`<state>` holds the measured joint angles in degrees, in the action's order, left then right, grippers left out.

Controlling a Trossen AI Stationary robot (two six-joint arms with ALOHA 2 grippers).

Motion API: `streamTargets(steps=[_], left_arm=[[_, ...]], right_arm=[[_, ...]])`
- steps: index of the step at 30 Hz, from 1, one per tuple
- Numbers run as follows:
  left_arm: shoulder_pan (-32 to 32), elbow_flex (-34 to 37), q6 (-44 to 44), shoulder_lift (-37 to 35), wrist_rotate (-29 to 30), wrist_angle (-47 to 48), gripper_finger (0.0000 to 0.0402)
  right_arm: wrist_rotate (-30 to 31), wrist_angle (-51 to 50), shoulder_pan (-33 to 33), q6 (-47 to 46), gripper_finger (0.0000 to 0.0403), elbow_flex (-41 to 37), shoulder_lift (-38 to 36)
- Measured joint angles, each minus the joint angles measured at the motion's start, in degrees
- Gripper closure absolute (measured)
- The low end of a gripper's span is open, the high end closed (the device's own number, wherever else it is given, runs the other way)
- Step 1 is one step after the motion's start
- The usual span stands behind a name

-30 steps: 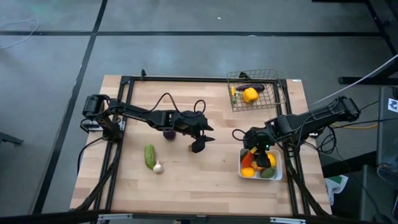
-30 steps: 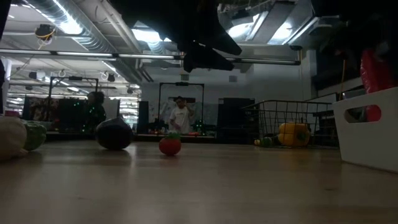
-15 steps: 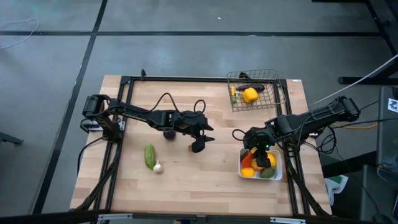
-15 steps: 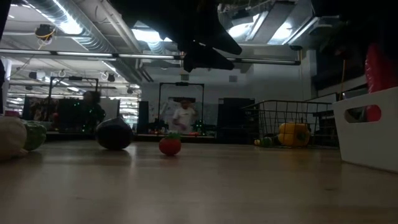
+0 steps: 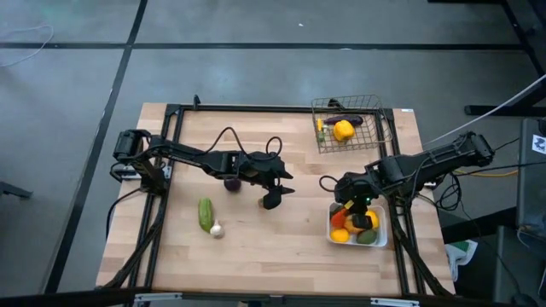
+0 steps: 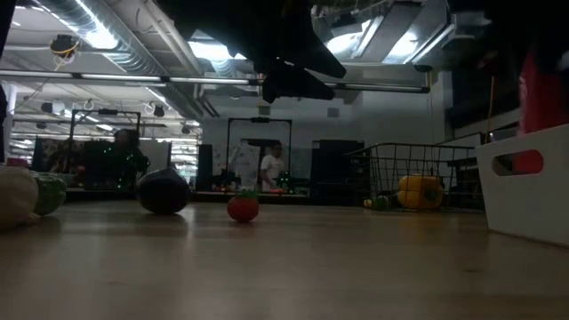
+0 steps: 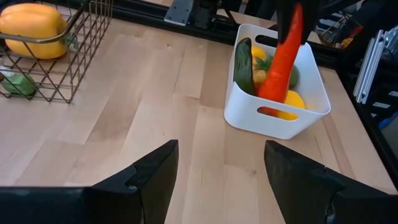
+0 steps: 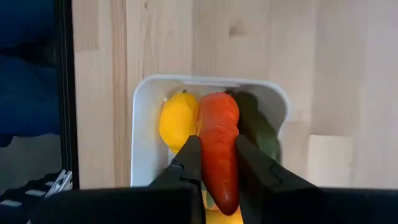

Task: Sort produce into baskets
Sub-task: Put the orange carrot into the black wire basket

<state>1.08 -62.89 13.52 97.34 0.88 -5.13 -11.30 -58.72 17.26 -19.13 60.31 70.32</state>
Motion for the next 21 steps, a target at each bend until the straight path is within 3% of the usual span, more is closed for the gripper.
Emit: streamTargets(steps=[6,13,18,21], left_arm=[[0.0,0.0,0.02,0.0,0.0,-0.02,0.0169],[0.0,0.0,0.02,0.0,-0.02,-0.13,0.0169],[0.0,0.0,0.02,0.0,0.0,-0.25,0.0169],[0.0,0.0,0.02,0.0,-0.02,-0.25,0.0169]], right_arm=[[5.94,-7.74,-0.02,2.95,0.035,8.43,0.0],[24.5,-20.26,-1.33,6.32,0.0347,17.61,-0.02],[34.26,-24.38,-7.87,9.67,0.0347,20.07,-0.07],[36.77,-24.58,-13.97,14.48,0.0346,19.79,-0.09]])
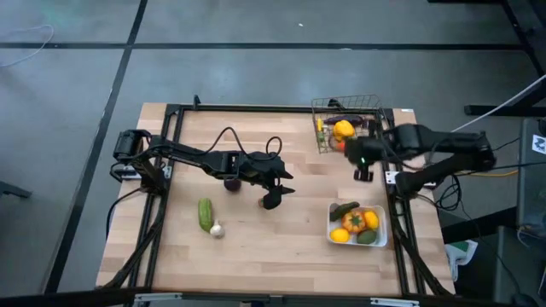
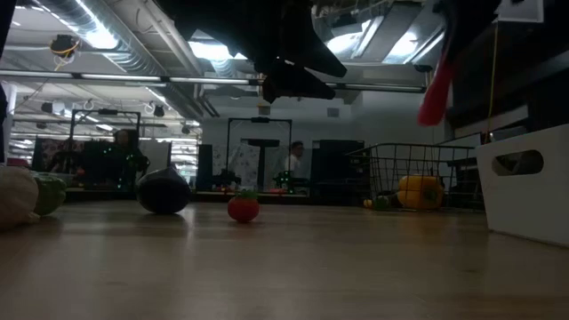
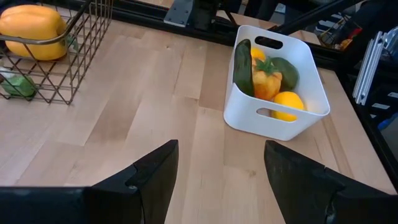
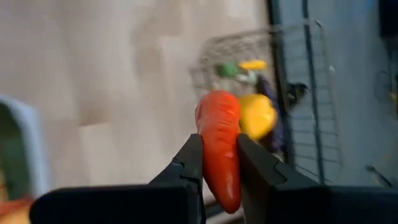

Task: Sort produce into baskets
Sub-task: Put the orange carrot into the black wire basket, then put the green chili pepper into the black wire basket

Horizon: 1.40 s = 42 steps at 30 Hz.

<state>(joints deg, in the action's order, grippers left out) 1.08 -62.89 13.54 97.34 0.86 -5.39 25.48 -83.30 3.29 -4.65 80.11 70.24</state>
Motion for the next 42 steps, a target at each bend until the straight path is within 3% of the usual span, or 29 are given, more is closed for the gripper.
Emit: streamTargets(steps=[9,18,21,26,36,39,42], left_arm=[[0.02,0.0,0.0,0.0,0.01,0.0,0.0169],[0.02,0.0,0.0,0.0,0.02,0.0,0.0169],[0.02,0.0,0.0,0.0,0.02,0.0,0.0169],[0.01,0.0,-0.02,0.0,0.02,0.0,0.0169],[0.02,0.0,-0.02,0.0,0.0,0.0,0.0169],[0.02,0.0,-0.02,0.0,0.0,0.02,0.0169],[0.02,0.0,-0.02,0.0,0.01,0.0,0.0169]], right_arm=[[-0.44,8.58,-21.31,16.52,0.0346,-2.77,0.04],[-24.49,24.04,-36.88,23.2,0.0346,-9.54,2.51],[-27.27,25.87,-38.69,23.31,0.0345,-12.0,4.42],[-27.02,26.0,-38.99,23.33,0.0325,-13.56,7.5],[-23.83,26.19,-38.94,23.05,0.0203,-13.49,9.18],[-19.37,22.54,-38.93,23.14,0.018,-11.73,9.09],[-18.63,17.04,-38.92,23.24,0.0168,-8.53,8.79]])
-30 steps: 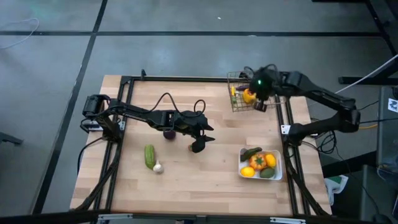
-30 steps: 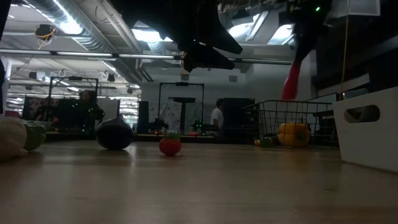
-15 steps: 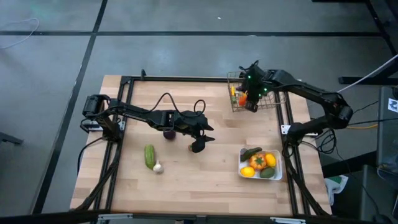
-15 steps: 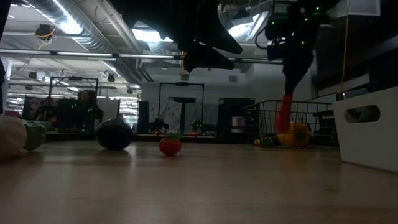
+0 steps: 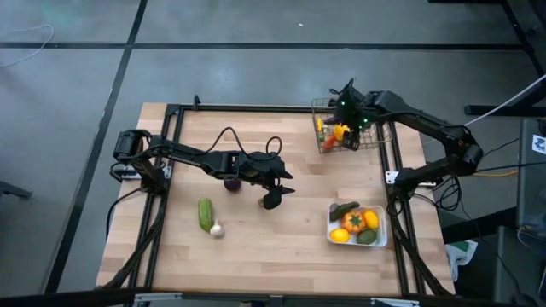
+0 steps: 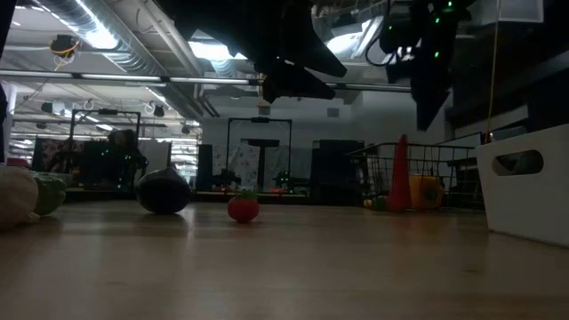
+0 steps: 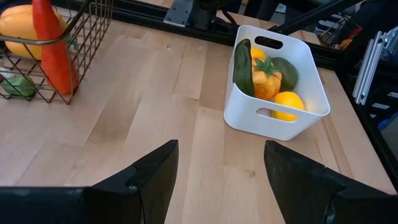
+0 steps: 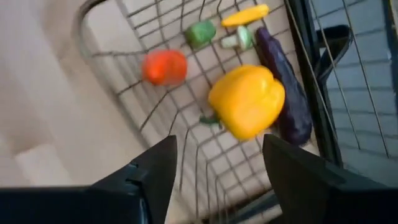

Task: Sort produce into baskets
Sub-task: Put the green chili pepper into the black wire basket

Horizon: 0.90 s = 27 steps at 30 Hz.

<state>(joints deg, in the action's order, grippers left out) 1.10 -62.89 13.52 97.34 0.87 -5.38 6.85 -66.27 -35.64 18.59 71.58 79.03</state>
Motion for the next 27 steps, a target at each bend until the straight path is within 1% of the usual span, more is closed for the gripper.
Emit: streamTargets(steps=[2,4,7,9,11,18,23,27], left_arm=[[0.0,0.0,0.0,0.0,0.01,0.02,0.0169],[0.0,0.0,0.0,0.0,-0.01,0.02,0.0169],[0.0,0.0,0.0,0.0,0.01,0.02,0.0169],[-0.01,0.0,0.0,0.0,0.01,0.02,0.0169],[0.0,0.0,0.0,0.0,0.01,0.02,0.0169],[0.0,0.0,0.0,0.0,0.01,0.02,0.0169],[0.0,0.0,0.0,0.0,0.01,0.02,0.0169],[0.0,0.0,0.0,0.0,0.01,0.02,0.0169]], right_arm=[[-2.07,-3.45,0.02,-0.22,0.0165,2.19,-0.96],[-6.23,-6.02,0.04,-1.73,0.0164,3.16,-2.64],[-13.25,-8.69,1.51,-4.33,0.0166,2.95,-5.5],[-16.06,-10.71,3.46,-6.3,0.0166,2.22,-7.77],[-17.14,-11.76,6.17,-8.19,0.0166,1.13,-10.18],[-19.36,-11.7,19.35,-19.77,0.0166,-5.15,-15.8],[-20.26,-9.32,28.25,-25.47,0.0166,-11.07,-16.79],[-20.82,-4.29,34.21,-28.02,0.0166,-16.06,-16.73]])
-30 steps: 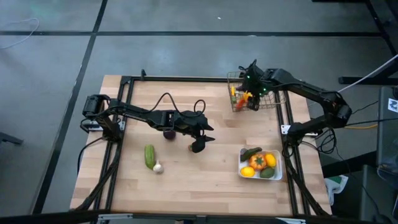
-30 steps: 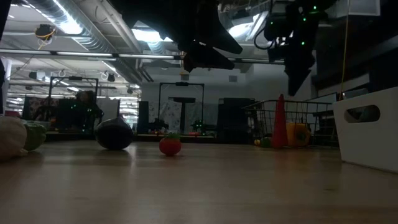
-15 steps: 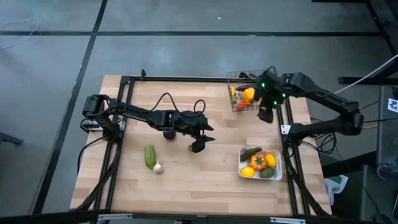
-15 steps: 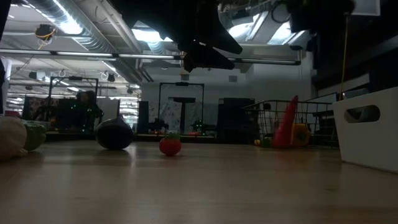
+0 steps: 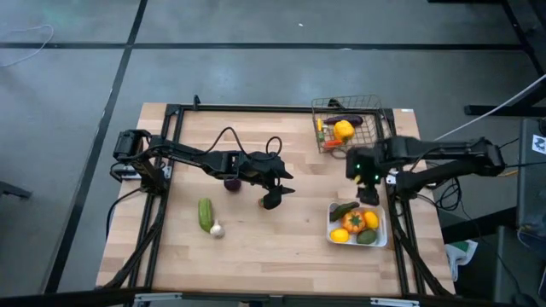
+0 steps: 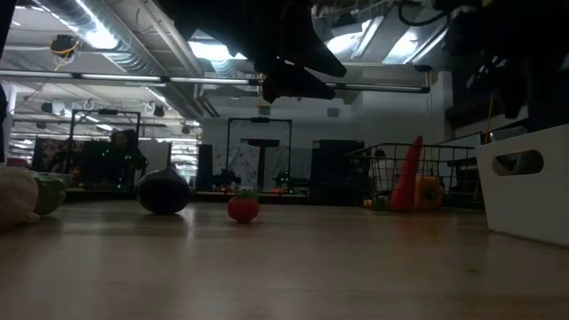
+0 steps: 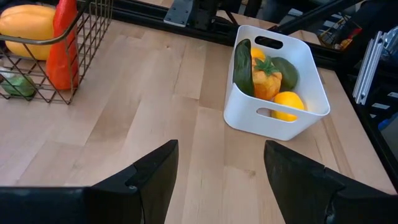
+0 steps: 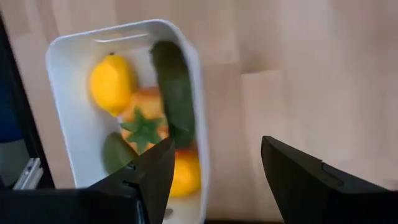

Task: Sort produce into baskets
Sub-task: Put the green chili pepper into the black wire basket

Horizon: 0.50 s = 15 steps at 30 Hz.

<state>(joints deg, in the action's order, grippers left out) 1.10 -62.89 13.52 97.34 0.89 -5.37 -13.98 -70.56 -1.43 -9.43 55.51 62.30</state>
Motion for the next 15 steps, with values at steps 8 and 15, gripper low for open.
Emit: streamTargets(steps=[8,15], left_arm=[[0.0,0.0,0.0,0.0,0.0,-0.02,0.0169],[0.0,0.0,0.0,0.0,0.0,0.0,0.0169]], right_arm=[[-0.68,5.25,8.67,-2.62,0.0166,-4.19,0.38],[3.37,8.17,13.43,-5.28,0.0166,-4.27,0.37]])
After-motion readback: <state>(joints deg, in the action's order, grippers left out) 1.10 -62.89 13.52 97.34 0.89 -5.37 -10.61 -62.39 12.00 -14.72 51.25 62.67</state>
